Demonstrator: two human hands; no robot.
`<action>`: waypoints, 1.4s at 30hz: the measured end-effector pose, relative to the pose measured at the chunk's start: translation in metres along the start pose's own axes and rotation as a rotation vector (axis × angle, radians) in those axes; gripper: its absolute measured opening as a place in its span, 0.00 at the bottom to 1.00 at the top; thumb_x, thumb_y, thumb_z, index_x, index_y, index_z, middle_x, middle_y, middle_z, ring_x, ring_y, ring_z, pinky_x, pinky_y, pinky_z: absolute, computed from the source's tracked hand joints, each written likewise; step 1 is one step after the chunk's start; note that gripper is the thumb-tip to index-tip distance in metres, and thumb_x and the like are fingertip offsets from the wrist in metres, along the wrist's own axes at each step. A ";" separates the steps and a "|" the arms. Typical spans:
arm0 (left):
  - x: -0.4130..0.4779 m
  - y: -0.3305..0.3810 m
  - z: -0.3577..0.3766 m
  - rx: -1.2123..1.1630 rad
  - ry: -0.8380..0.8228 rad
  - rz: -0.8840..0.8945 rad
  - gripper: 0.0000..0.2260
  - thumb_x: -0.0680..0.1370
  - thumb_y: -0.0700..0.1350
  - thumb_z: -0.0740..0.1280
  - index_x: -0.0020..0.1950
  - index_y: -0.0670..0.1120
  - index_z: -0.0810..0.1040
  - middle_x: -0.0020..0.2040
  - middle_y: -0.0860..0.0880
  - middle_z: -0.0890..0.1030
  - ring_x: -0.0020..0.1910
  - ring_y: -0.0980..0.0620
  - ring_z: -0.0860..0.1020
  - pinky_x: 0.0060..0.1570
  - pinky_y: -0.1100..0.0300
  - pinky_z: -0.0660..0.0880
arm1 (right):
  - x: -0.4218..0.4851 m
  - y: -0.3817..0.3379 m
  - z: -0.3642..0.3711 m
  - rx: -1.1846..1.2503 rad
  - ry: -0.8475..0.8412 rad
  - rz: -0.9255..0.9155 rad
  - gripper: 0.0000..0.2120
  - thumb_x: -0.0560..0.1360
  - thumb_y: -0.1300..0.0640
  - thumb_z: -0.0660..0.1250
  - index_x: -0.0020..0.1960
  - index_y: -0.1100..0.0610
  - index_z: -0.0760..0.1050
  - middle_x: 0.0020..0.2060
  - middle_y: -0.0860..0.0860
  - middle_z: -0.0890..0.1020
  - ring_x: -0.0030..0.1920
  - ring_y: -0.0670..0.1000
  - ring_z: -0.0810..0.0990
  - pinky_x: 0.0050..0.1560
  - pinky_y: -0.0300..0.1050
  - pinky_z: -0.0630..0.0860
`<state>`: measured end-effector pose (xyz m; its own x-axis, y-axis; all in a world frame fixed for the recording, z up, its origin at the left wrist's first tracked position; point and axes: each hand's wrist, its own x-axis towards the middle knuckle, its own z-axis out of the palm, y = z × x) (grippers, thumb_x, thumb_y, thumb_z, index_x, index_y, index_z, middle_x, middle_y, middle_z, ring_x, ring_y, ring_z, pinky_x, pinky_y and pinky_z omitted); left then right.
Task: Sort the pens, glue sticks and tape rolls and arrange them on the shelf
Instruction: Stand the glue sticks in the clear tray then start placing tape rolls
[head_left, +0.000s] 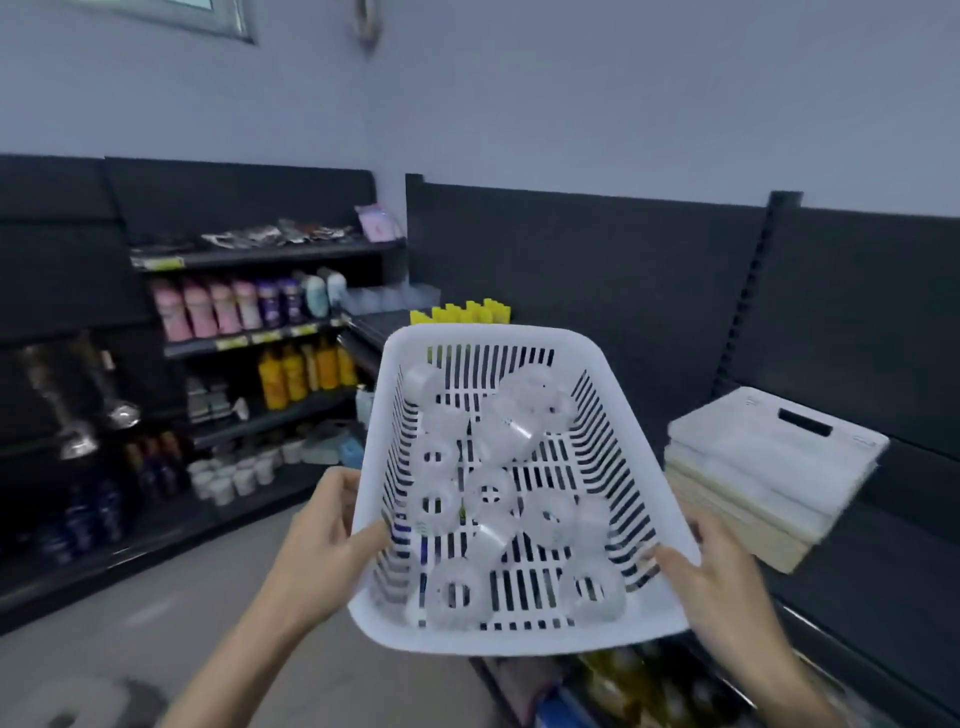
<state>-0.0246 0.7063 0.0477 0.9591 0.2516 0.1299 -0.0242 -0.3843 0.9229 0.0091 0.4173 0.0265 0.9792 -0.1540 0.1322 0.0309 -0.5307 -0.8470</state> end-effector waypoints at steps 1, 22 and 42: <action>0.013 -0.009 -0.018 0.002 0.013 -0.015 0.10 0.71 0.39 0.68 0.50 0.49 0.71 0.46 0.51 0.80 0.43 0.51 0.81 0.40 0.53 0.78 | 0.010 -0.011 0.023 0.002 -0.016 0.000 0.10 0.75 0.62 0.64 0.55 0.53 0.71 0.46 0.47 0.78 0.43 0.43 0.75 0.38 0.39 0.69; 0.360 -0.162 -0.230 0.112 0.162 -0.168 0.09 0.74 0.37 0.67 0.50 0.47 0.71 0.47 0.44 0.81 0.42 0.43 0.82 0.45 0.42 0.78 | 0.280 -0.171 0.388 0.134 -0.290 -0.058 0.12 0.73 0.66 0.63 0.45 0.49 0.68 0.41 0.47 0.79 0.40 0.44 0.78 0.31 0.34 0.72; 0.797 -0.246 -0.277 0.122 -0.421 0.052 0.08 0.76 0.39 0.65 0.50 0.49 0.69 0.48 0.51 0.79 0.44 0.56 0.79 0.34 0.65 0.74 | 0.478 -0.251 0.587 -0.033 0.153 0.262 0.12 0.71 0.69 0.65 0.51 0.58 0.70 0.42 0.55 0.78 0.42 0.55 0.74 0.36 0.42 0.67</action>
<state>0.6674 1.2472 0.0248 0.9894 -0.1449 -0.0069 -0.0666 -0.4956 0.8660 0.5867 0.9663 0.0003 0.9113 -0.4117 -0.0102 -0.2274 -0.4825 -0.8459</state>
